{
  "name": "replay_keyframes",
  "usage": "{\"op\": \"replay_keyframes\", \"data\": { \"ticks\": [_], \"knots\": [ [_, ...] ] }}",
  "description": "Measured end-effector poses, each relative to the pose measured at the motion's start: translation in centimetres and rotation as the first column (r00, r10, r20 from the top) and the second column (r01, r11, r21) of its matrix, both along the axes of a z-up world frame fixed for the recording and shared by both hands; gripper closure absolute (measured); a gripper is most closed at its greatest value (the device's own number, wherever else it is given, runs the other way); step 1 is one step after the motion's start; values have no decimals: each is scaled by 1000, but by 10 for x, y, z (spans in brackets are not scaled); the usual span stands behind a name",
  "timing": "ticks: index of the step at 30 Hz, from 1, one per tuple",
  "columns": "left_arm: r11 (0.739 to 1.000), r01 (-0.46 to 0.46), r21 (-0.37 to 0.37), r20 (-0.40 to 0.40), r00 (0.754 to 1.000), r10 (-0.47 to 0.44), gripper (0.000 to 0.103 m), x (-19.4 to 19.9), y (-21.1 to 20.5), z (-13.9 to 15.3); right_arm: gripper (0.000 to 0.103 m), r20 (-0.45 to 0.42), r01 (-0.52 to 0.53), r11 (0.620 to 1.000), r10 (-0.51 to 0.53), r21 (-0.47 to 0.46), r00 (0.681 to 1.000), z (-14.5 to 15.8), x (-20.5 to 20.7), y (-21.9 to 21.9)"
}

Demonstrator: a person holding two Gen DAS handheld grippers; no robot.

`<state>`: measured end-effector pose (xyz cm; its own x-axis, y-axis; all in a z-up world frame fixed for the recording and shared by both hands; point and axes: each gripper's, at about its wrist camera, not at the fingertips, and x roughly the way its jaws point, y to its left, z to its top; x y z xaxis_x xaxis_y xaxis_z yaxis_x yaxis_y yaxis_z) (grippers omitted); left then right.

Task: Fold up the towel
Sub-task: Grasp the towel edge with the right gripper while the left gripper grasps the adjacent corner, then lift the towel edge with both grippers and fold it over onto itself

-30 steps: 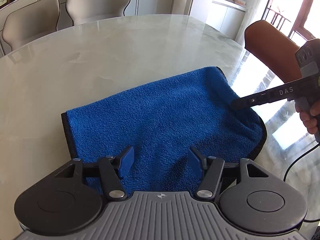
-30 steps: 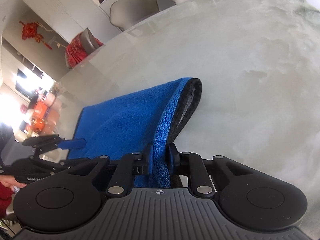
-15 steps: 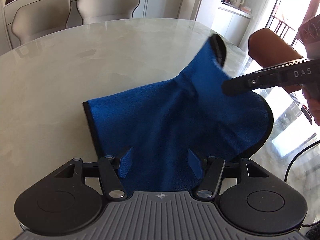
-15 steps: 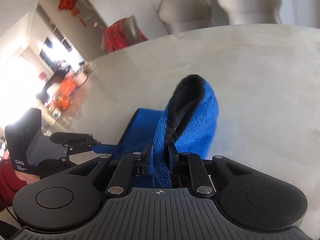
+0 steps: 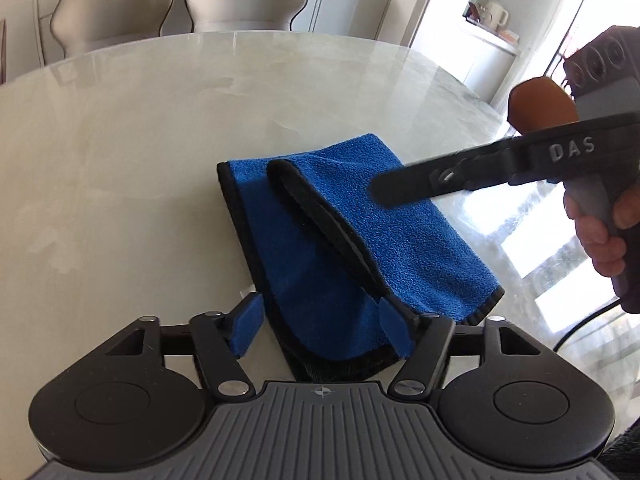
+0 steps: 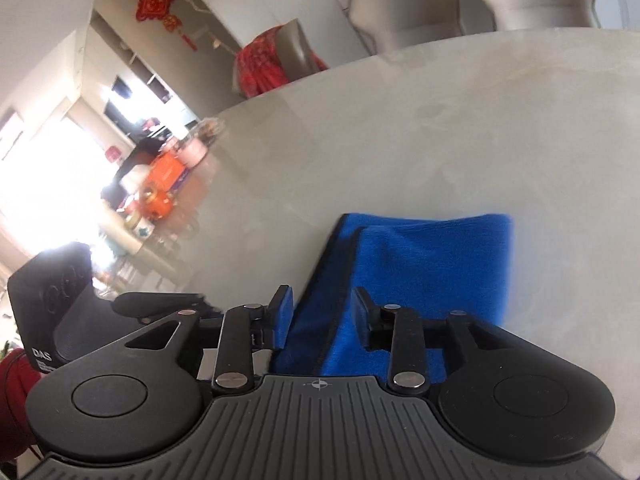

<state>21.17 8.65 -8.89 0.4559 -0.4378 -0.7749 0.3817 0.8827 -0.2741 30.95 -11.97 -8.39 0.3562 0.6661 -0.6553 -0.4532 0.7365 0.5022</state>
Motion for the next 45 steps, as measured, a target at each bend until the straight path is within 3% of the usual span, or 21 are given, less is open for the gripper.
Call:
{"op": "replay_keyframes", "data": {
  "ticks": [4,8,13,17,19,21,25,28,31,37,45],
  "knots": [
    [986,-34,-162,-56,998,26,30,5,10,5,68,-29,56,998,-56,-9,998,-5,-6,-24],
    [932,-135,-336,-144,985,91,25,17,11,3,68,-42,99,995,-99,2,994,-10,-15,-43],
    [914,-224,-337,-210,965,159,26,30,-6,-12,68,-58,135,991,-134,9,989,-16,-22,-52],
    [882,-298,-366,-284,938,199,28,35,-9,-24,67,-65,151,988,-150,14,987,-18,-23,-54],
    [874,-318,-367,-304,929,210,37,37,-11,-27,67,-68,152,988,-150,16,986,-19,-23,-55],
    [876,-332,-349,-309,924,227,46,39,-13,-30,66,-71,154,988,-152,19,986,-20,-24,-56],
    [884,-338,-323,-309,920,239,81,43,-15,-36,65,-75,157,987,-155,22,985,-22,-23,-54],
    [887,-345,-306,-315,916,248,94,44,-14,-40,64,-78,155,988,-153,24,985,-23,-24,-53],
    [891,-322,-320,-298,927,228,97,45,-11,-35,63,-81,142,989,-140,29,987,-22,-25,-51],
    [949,-133,-284,-192,978,79,97,59,-7,4,63,-90,78,996,-75,40,993,-22,-30,-40],
    [977,-47,-206,-170,985,11,97,74,9,19,62,-117,12,999,-6,53,993,-27,-37,-22]
  ]
}}
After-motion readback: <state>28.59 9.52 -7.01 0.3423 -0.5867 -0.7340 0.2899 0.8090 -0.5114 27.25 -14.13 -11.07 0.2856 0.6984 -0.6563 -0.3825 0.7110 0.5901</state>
